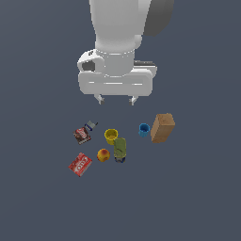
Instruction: Pick up a designated object from a clutter of objects.
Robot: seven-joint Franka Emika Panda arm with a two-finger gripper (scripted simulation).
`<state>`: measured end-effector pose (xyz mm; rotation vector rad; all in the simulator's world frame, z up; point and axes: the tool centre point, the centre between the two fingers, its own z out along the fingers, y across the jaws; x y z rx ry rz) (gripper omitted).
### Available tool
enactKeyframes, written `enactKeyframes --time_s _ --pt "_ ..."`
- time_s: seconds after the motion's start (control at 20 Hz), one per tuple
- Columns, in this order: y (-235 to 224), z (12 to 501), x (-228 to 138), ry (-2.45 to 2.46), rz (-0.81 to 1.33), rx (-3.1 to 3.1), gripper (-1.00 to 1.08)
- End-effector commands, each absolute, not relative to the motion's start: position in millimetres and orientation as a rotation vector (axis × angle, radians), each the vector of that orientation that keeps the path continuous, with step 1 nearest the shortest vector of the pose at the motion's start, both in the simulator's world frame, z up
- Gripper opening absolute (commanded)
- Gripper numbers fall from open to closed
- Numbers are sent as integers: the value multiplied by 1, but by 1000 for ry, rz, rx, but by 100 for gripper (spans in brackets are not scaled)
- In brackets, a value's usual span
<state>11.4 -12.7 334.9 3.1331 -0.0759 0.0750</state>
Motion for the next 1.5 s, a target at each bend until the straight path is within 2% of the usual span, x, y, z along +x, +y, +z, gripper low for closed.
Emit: enactKeyframes --time_s 0.0,0.95,1.45 --pt "-13 335 11 -76 75 3133 100" --pt "-11 317 11 -106 19 3165 100" --pt "-9 259 30 -69 14 3157 100"
